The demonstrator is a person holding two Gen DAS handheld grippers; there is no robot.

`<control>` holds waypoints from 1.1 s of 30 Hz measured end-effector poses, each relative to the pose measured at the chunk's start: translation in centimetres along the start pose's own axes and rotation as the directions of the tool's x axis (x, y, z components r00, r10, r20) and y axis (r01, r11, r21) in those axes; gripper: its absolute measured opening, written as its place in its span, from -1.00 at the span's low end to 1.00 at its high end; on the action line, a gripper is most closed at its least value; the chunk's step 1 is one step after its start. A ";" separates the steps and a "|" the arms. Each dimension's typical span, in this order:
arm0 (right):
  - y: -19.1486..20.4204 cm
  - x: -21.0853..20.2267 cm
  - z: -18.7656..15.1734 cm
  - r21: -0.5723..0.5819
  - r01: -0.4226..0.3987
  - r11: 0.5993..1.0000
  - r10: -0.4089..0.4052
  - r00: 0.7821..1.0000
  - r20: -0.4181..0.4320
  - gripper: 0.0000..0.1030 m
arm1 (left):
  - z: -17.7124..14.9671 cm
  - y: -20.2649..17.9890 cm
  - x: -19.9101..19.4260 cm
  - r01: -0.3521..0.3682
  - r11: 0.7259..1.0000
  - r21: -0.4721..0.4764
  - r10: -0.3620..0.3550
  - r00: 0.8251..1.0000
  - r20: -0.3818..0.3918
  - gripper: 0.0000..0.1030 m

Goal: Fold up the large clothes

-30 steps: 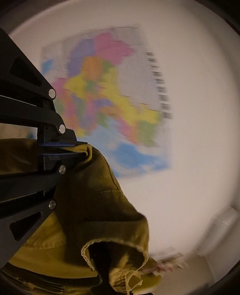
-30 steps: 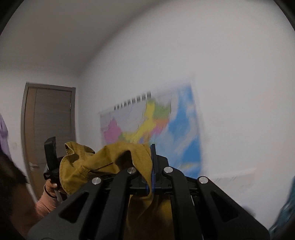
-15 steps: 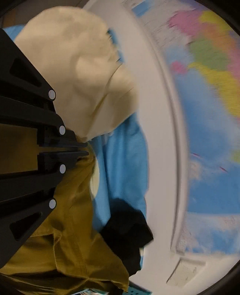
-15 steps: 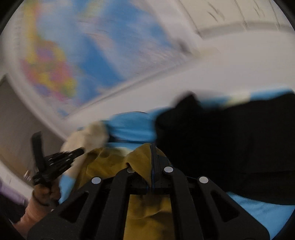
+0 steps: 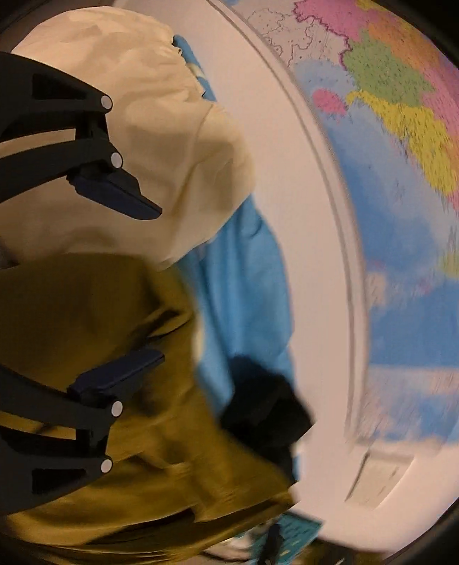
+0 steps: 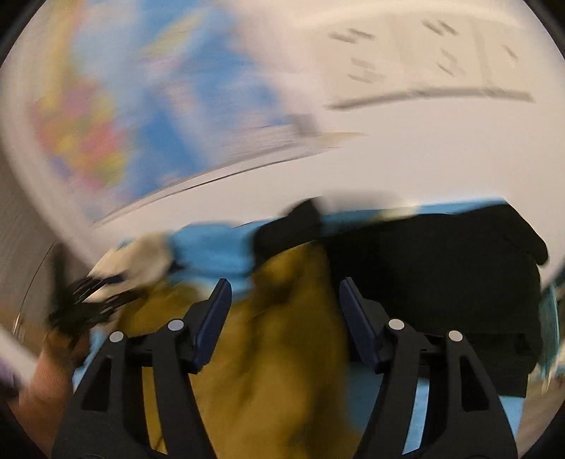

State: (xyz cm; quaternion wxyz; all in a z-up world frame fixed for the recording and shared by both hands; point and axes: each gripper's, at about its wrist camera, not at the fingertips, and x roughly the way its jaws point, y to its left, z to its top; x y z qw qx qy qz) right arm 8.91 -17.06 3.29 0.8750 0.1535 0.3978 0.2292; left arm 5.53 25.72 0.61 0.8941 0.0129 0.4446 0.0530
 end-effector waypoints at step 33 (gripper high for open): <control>-0.7 4.2 2.8 0.094 -0.035 0.995 0.032 0.999 0.031 0.55 | -6.7 2.9 -4.1 0.207 0.974 -0.092 -0.209 0.978 -0.010 0.51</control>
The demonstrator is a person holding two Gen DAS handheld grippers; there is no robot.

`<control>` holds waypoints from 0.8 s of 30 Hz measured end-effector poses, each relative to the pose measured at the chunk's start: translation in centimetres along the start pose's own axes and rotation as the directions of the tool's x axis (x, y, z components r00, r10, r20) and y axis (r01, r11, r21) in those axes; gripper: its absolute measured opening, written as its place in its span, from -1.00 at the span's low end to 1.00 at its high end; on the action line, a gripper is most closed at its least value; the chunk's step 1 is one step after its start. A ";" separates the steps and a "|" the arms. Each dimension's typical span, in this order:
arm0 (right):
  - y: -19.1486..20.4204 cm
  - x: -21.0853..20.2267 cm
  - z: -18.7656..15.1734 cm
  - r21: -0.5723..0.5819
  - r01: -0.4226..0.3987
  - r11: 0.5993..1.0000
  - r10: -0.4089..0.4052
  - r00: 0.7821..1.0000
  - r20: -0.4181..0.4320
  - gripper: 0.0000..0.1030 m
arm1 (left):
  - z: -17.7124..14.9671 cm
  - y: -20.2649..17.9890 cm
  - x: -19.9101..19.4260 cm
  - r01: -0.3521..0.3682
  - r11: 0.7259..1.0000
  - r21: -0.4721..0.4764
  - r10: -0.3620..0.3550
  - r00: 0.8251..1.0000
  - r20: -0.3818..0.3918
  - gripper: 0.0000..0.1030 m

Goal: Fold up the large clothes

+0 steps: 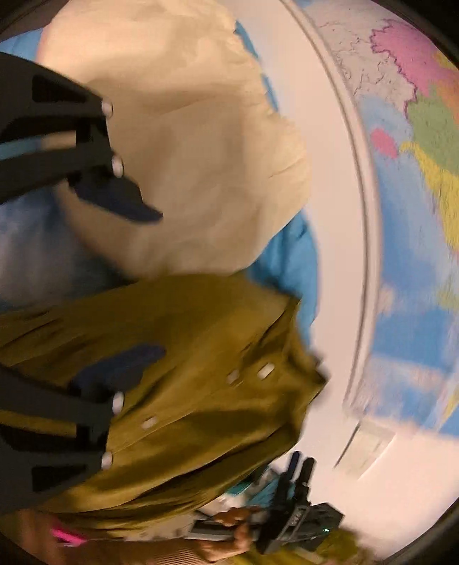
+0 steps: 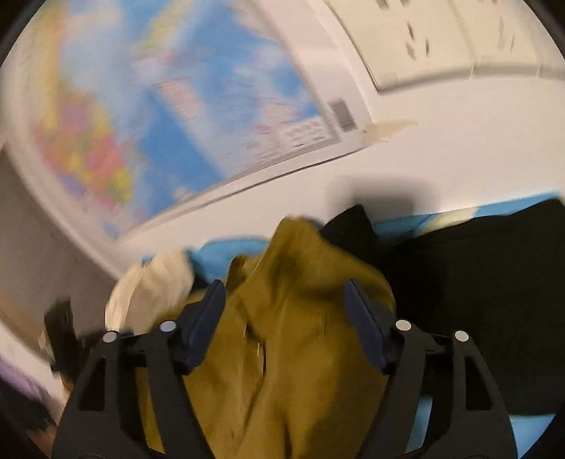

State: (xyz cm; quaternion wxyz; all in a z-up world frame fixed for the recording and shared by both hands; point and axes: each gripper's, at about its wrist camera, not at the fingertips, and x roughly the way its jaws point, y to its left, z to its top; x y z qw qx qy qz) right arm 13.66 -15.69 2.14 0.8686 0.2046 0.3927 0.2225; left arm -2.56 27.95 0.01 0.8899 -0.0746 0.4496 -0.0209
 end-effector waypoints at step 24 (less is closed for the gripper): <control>-6.7 -16.4 -7.3 -0.004 0.359 0.933 -0.358 0.930 0.082 -0.89 | -0.7 -1.6 -6.9 -0.155 0.988 0.016 0.153 0.985 0.074 -0.73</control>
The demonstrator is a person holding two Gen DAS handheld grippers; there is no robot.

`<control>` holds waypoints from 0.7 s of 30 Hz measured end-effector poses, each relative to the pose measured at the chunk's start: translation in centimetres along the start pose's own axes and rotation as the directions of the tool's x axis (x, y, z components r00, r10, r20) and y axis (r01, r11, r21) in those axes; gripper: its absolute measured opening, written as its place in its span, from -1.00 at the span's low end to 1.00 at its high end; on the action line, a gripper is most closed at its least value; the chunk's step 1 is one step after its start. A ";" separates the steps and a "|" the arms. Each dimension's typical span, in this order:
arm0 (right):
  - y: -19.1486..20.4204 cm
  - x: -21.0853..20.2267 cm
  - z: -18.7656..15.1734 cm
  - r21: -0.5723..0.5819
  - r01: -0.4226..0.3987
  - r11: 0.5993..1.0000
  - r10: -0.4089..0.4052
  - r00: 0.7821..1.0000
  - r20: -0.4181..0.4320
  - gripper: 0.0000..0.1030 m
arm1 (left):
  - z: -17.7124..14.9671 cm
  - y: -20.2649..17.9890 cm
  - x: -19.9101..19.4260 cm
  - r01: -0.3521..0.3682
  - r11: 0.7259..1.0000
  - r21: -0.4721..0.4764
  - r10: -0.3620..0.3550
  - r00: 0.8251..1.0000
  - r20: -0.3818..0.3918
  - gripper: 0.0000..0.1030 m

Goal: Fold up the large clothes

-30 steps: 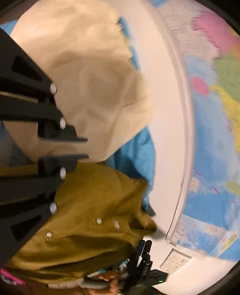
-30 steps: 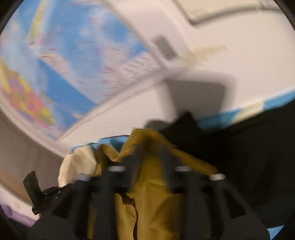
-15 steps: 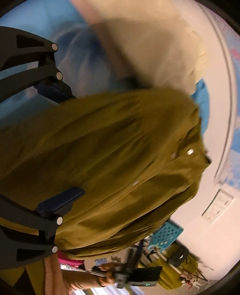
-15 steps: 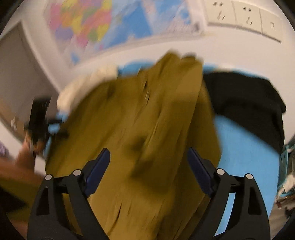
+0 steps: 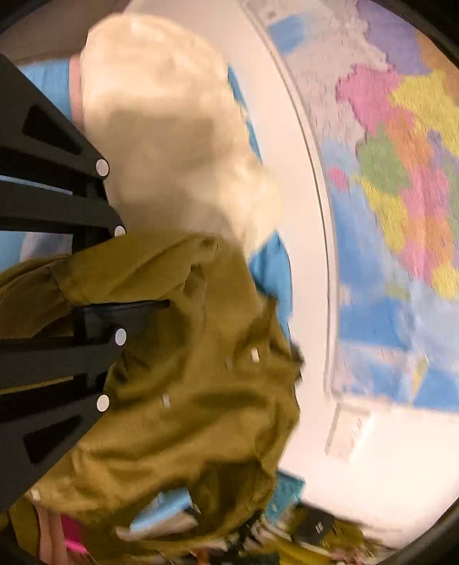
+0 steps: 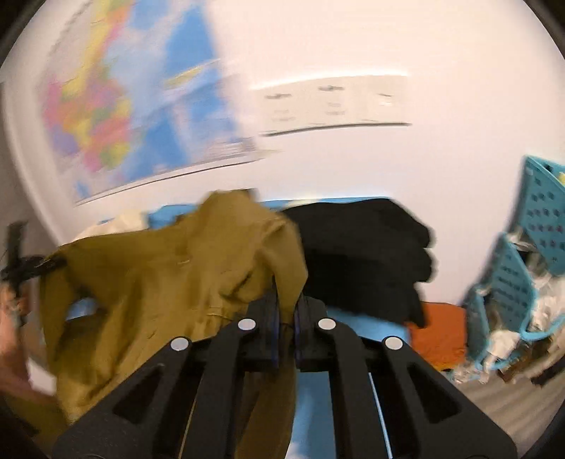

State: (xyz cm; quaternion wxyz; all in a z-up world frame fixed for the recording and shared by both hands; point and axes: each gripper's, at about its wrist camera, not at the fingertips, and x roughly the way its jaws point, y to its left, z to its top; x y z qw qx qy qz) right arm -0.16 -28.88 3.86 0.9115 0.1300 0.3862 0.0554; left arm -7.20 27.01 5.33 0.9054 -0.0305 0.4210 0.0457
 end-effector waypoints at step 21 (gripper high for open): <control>19.2 -1.0 -11.8 -0.427 -0.444 0.788 0.416 0.895 -0.162 0.51 | -13.4 0.8 3.7 0.152 0.975 -0.163 -0.172 0.978 -0.119 0.30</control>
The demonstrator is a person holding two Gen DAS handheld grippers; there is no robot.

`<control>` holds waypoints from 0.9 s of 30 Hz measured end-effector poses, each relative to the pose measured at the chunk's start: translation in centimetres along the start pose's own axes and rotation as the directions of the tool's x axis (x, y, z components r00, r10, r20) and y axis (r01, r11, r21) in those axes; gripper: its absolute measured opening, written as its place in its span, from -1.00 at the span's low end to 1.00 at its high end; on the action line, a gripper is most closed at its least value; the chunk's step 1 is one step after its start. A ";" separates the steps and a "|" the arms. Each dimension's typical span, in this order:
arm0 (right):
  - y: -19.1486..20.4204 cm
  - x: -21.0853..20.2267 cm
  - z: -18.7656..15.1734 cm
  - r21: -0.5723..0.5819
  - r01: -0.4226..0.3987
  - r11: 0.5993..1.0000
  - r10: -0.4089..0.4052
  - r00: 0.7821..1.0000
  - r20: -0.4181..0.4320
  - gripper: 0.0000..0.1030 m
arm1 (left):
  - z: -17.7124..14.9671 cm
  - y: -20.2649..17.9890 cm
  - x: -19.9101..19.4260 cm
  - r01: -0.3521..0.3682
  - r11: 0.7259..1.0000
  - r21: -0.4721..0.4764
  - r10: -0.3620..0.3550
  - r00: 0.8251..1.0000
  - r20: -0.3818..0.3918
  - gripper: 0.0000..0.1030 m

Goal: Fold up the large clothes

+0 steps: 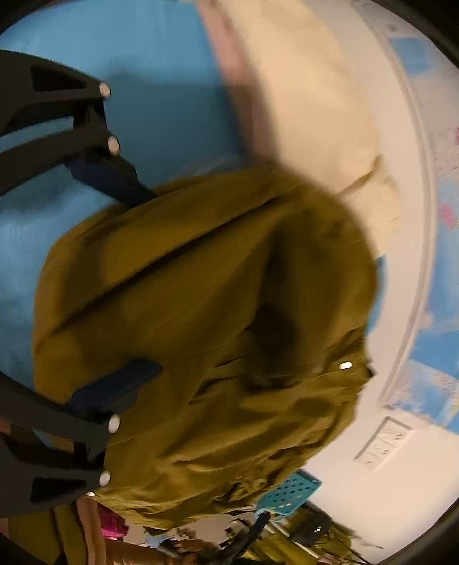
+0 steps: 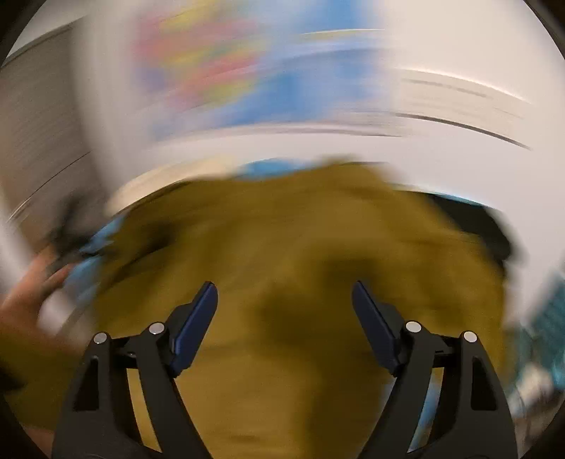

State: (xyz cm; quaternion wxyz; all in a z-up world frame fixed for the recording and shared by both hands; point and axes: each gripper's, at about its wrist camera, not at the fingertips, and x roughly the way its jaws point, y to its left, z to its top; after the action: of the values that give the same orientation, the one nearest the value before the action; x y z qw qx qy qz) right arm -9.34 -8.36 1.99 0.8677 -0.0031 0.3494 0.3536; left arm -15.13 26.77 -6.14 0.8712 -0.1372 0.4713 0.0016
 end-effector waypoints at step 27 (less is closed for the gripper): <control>11.5 8.9 -4.3 -0.219 -0.286 0.933 0.225 0.937 -0.266 -0.04 | -1.4 -0.4 -9.6 -0.238 0.968 0.083 0.220 0.958 0.185 0.25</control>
State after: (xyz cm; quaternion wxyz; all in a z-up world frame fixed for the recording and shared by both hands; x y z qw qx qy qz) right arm -14.53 4.60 -3.91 0.7585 -0.1105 0.3996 0.5028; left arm -21.56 27.22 1.10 0.9090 -0.0352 0.4054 0.0898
